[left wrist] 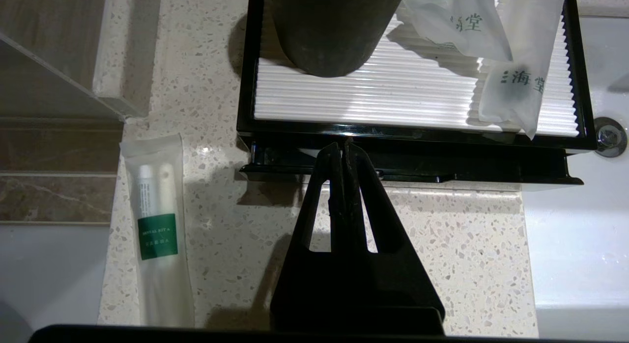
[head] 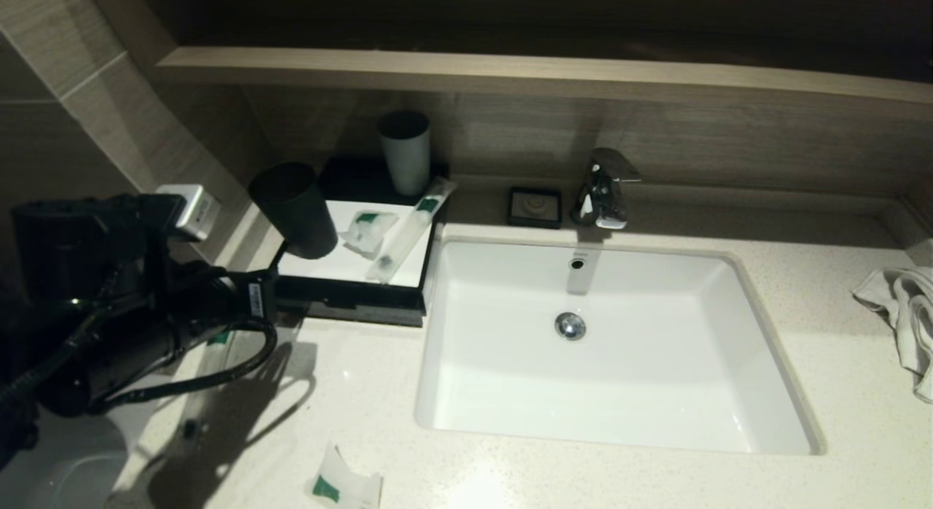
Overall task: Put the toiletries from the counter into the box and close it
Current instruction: Pick up the cup
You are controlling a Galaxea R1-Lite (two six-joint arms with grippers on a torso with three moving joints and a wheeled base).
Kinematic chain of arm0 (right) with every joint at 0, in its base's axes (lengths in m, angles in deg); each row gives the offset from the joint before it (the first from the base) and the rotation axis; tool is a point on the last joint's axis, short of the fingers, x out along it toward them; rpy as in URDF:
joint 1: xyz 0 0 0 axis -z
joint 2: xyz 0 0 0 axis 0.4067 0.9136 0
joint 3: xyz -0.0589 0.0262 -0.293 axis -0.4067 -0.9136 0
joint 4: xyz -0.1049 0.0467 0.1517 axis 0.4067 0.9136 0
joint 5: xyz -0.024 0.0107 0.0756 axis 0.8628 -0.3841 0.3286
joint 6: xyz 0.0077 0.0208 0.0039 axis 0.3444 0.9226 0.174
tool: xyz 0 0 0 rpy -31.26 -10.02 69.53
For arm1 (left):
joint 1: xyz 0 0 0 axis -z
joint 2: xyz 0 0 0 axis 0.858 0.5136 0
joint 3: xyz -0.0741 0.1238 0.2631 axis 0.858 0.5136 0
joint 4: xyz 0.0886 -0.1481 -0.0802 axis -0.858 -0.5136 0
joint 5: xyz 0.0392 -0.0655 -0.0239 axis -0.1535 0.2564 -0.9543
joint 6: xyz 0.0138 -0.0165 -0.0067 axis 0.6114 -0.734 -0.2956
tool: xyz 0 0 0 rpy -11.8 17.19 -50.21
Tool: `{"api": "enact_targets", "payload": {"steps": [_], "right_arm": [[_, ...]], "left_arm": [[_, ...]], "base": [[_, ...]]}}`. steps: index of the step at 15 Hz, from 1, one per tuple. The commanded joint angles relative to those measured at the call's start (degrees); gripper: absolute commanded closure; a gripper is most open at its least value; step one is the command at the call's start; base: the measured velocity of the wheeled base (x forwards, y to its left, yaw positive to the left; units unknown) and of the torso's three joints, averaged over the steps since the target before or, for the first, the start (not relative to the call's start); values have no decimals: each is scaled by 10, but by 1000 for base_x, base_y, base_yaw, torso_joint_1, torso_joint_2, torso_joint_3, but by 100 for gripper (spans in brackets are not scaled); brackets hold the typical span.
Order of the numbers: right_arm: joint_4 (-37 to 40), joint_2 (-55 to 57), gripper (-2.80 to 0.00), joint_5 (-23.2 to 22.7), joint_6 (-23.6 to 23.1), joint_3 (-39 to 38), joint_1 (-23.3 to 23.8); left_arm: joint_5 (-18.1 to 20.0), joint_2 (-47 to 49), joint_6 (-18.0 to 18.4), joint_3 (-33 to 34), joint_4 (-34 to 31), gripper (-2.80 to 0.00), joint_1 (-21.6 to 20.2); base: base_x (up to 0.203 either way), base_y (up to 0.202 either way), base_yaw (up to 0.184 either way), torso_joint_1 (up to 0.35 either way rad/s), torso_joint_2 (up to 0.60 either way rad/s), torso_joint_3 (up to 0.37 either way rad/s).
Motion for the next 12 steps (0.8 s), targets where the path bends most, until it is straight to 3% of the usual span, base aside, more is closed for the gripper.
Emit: {"api": "enact_targets", "payload": {"steps": [1, 12], "right_arm": [[0, 0, 0, 0, 0, 0, 0], [0, 0, 0, 0, 0, 0, 0]], "left_arm": [[0, 1, -3, 1, 3, 0, 8], [-23, 41, -4, 12, 68, 0, 11]], "base": [[0, 0, 0, 0, 0, 0], [0, 0, 0, 0, 0, 0]]}}
